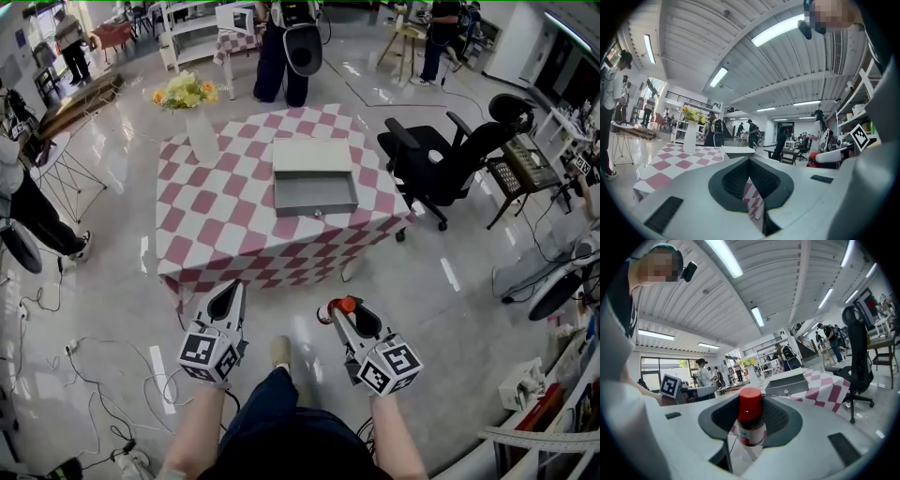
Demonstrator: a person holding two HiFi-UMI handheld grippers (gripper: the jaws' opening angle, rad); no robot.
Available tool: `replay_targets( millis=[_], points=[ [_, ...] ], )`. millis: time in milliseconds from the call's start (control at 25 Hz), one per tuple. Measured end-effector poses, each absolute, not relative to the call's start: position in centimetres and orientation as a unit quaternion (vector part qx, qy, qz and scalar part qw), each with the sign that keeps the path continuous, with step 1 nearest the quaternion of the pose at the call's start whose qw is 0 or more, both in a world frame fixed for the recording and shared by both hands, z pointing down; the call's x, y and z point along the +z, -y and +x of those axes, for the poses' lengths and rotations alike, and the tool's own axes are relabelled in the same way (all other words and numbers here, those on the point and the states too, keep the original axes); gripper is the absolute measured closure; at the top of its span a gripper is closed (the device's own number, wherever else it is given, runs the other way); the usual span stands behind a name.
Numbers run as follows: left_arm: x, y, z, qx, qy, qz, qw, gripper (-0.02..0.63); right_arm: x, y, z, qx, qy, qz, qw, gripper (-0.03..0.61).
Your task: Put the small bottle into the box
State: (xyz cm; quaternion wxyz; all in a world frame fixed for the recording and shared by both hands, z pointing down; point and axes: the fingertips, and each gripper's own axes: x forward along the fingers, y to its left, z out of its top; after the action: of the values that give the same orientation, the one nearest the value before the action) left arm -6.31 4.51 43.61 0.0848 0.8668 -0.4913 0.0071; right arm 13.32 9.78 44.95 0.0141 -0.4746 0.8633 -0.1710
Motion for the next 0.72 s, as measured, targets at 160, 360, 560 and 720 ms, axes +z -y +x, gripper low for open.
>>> replay_targets(
  millis=[160, 360, 560, 720],
  points=[
    [43.8, -1.9, -5.6, 0.005, 0.486, 0.869, 0.089, 0.607, 45.0, -7.6, 13.1, -0.172, -0.865, -0.471, 0.009, 0.431],
    [44.3, 0.9, -5.1, 0.006, 0.482, 0.871, 0.095, 0.607, 45.3, -4.8, 13.2, -0.174, -0.866, -0.469, 0.005, 0.431],
    [44.2, 4.0, -4.6, 0.008, 0.475, 0.874, 0.099, 0.607, 45.0, -1.7, 13.7, -0.178, -0.862, -0.474, 0.007, 0.431],
    [44.4, 6.6, -4.4, 0.008, 0.472, 0.876, 0.101, 0.607, 45.1, 0.6, 13.7, -0.18, -0.862, -0.475, 0.004, 0.431]
  ],
)
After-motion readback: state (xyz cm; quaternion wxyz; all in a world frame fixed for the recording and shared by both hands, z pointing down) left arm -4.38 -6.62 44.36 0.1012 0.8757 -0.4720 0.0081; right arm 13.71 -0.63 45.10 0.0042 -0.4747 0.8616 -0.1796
